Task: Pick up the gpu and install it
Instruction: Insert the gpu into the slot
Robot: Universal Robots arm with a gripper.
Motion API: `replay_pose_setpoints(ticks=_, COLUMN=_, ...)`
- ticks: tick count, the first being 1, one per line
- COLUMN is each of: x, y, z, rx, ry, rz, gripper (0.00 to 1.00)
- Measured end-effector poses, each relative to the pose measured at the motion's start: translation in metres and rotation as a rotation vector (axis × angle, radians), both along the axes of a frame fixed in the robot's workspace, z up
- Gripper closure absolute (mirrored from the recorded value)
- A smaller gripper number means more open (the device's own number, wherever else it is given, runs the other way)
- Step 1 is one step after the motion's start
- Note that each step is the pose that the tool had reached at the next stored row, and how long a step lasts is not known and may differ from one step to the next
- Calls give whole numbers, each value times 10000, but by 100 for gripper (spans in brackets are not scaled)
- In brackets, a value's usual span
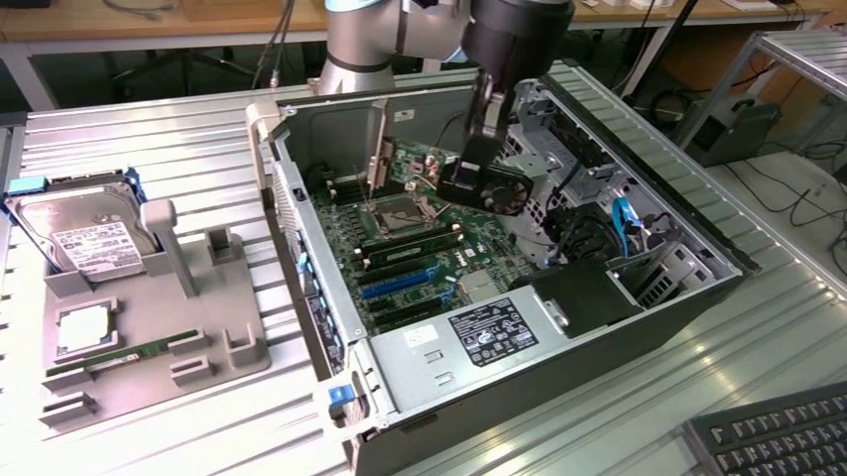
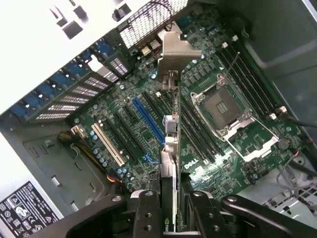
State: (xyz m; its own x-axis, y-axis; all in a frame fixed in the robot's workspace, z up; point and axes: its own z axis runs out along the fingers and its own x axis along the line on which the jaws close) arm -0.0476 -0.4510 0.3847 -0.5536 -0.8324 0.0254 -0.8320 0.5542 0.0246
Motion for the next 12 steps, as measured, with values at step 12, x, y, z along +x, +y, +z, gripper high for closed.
replay_pose_setpoints(ticks=12, x=0, y=0, z=-71, rx=0, ry=-3, rz=2229, gripper=74)
